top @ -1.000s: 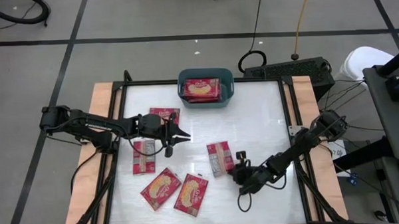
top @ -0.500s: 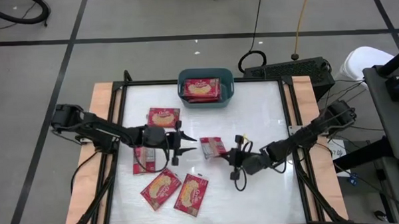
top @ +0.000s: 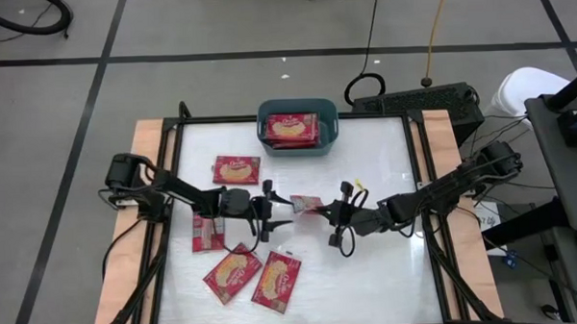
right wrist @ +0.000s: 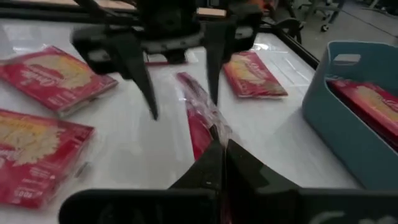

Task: Sort popcorn bags into baskets
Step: Put the red popcorn bag into the green bin

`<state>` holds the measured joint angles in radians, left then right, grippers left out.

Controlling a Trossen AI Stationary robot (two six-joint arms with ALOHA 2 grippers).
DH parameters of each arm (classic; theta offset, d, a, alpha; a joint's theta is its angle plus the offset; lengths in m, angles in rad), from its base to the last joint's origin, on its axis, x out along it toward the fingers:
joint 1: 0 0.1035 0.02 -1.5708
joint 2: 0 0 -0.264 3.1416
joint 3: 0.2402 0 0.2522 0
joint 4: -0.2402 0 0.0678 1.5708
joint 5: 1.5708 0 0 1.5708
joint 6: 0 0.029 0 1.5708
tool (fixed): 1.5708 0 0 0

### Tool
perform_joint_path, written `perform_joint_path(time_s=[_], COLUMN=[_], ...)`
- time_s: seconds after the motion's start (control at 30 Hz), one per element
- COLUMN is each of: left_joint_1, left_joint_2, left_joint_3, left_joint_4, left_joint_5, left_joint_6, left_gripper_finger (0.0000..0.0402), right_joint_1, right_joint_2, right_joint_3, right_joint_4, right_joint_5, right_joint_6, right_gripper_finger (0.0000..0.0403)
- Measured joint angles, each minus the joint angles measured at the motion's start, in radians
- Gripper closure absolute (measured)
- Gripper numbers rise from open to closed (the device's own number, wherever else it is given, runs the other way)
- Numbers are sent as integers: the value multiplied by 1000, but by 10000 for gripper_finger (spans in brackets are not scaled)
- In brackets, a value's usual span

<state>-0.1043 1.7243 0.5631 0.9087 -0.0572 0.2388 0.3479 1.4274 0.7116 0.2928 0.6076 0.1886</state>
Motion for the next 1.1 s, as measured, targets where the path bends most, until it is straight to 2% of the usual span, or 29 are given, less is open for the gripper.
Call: perform_joint_path(time_s=[0.17,0.3,0.5,0.6,0.8,0.93,1.1], left_joint_1=[23,28,30,36,69,94,143], left_joint_2=[25,25,25,25,-29,-141,-331], left_joint_3=[2,2,2,2,-13,-62,-156], left_joint_4=[67,79,91,88,83,78,106], left_joint_5=[-48,-44,-27,-27,-40,-40,-43], left_joint_6=[-23,21,12,-20,-151,-183,-243], left_gripper_finger=[188,226,330,382,368,387,377], right_joint_1=[-22,-35,-63,-72,-73,-72,-72], right_joint_2=[-2,-2,-2,-2,-30,-71,-85], right_joint_3=[0,0,0,0,2,4,1], right_joint_4=[64,100,127,132,157,132,108], right_joint_5=[-89,-90,-137,-117,23,74,89], right_joint_6=[-36,-48,-55,-69,-92,-73,-70], right_gripper_finger=[403,403,403,400,365,329,284])
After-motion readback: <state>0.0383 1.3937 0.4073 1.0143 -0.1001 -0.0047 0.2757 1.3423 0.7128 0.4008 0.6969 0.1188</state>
